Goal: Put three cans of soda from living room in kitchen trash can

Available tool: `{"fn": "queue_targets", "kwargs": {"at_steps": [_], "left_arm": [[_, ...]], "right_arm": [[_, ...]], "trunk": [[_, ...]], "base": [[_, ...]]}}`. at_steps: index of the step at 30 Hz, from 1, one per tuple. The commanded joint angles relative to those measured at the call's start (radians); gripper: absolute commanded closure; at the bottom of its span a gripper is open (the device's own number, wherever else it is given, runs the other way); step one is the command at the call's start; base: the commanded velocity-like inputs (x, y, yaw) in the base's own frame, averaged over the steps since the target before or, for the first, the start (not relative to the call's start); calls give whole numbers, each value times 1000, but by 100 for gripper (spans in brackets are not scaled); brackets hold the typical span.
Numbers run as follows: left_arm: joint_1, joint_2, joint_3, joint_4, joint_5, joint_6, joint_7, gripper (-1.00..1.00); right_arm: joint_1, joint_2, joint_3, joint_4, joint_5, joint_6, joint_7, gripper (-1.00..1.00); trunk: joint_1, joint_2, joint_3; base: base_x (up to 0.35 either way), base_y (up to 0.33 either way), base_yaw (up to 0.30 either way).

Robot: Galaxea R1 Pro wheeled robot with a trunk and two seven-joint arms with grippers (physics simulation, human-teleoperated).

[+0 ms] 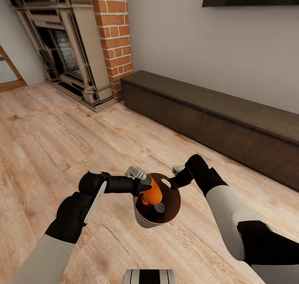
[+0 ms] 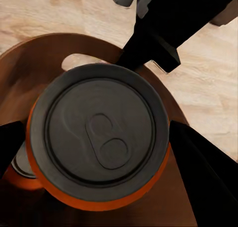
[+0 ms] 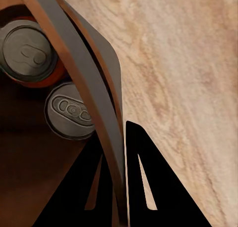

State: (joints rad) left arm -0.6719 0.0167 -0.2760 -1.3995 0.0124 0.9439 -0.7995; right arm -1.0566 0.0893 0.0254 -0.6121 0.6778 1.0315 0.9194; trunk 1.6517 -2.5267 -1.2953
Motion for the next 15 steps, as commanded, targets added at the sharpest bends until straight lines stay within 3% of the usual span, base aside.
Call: {"fn": "queue_targets", "kwargs": {"at_steps": [1,6,11,15], "left_arm": [[0,-1,-5,4,1,4,6,100],[-1,-3,-14,6,1,54,18,100],[-2,-4,-58,14,-2,89,24,100],[-2,-5,-71,29,-4,100,26,100]], "right_arm": [[0,1,-2,0,-31,16,7,100],[-1,2,-2,0,-30,16,7,100],[-1,4,-2,0,-30,16,7,100],[-2,4,-2,-1,-29,16,6,100]], "trunk": [[0,0,0],[0,0,0],[0,0,0],[0,0,0]], "base": [[0,0,0],[0,0,0],[0,0,0],[0,0,0]]}}
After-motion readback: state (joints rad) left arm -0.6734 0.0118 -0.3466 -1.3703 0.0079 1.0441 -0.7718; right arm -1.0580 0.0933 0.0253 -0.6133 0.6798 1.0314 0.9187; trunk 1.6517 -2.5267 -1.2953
